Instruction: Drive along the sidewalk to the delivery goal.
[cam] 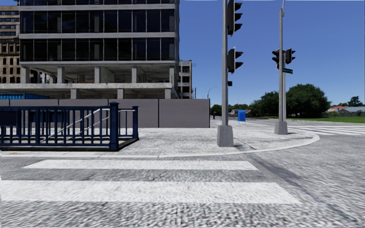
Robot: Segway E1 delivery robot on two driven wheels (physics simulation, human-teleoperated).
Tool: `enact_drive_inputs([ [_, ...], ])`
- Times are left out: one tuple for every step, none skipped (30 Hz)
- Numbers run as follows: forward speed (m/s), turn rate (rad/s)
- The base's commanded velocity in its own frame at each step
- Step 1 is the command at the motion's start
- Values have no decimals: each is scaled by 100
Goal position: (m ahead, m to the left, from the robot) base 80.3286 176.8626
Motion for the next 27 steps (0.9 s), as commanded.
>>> enact_drive_inputs([
  [200, 0],
  [200, 0],
  [200, 0],
  [200, 0],
  [200, 0],
  [200, 0],
  [200, 0],
  [200, 0],
  [200, 0],
  [200, 0],
  [200, 0],
  [200, 0],
  [200, 0],
  [200, 0],
  [200, 0],
  [200, 0],
  [200, 0],
  [200, 0],
  [200, 0],
  [200, 0],
  [200, 0],
  [200, 0],
  [200, 0],
  [200, 0],
  [200, 0],
  [200, 0],
  [200, 0],
])
